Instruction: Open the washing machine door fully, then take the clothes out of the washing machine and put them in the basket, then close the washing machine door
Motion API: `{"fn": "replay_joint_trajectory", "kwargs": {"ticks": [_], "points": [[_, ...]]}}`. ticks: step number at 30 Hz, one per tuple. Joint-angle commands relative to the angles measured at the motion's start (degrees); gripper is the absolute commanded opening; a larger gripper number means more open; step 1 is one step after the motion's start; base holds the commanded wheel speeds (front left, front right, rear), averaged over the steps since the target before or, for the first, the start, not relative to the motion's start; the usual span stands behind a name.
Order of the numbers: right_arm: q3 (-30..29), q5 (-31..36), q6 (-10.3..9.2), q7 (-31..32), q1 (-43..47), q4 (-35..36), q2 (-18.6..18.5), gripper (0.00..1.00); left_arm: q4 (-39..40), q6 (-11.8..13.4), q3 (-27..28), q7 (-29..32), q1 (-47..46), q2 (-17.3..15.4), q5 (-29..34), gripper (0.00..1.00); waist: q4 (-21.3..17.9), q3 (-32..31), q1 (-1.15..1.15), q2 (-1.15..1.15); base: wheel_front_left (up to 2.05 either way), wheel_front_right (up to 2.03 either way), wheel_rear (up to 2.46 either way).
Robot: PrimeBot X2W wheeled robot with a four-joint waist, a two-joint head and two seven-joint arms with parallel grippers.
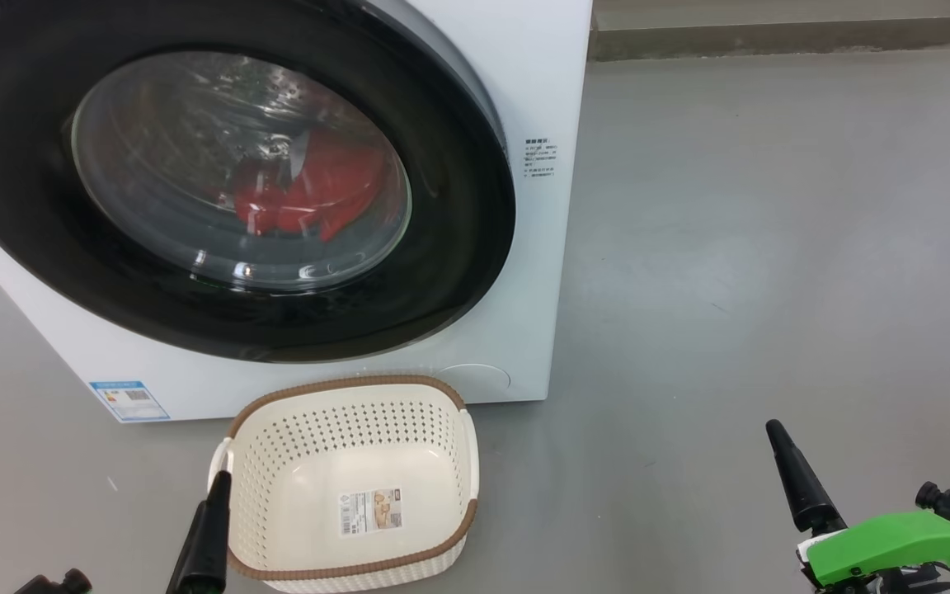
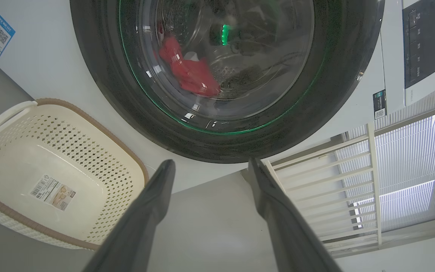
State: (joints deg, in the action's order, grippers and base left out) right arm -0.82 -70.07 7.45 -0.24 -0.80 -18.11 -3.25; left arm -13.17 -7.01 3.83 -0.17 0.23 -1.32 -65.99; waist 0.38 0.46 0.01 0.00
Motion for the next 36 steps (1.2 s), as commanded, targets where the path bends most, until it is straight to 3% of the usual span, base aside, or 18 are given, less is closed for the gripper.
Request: {"fn": "replay_joint_trajectory", "kwargs": {"ticks": [1, 36], "points": [[0.9, 2.3, 0.02, -0.8, -1.6, 1.7, -1.0, 1.0, 2.1, 0.3, 0.5, -0.7, -0.1, -0.9, 2.1, 1.0, 0.0, 0.0, -0.01, 0.0, 0.0, 0.0, 0.0], [5.6, 23.8, 0.03, -6.5, -1.1, 3.9, -3.0, 1.0, 6.6, 1.1, -0.1, -6.5, 1.8, -1.2, 24.7, 1.0, -0.2, 0.2, -0.01, 0.0, 0.0, 0.0, 0.0]]}}
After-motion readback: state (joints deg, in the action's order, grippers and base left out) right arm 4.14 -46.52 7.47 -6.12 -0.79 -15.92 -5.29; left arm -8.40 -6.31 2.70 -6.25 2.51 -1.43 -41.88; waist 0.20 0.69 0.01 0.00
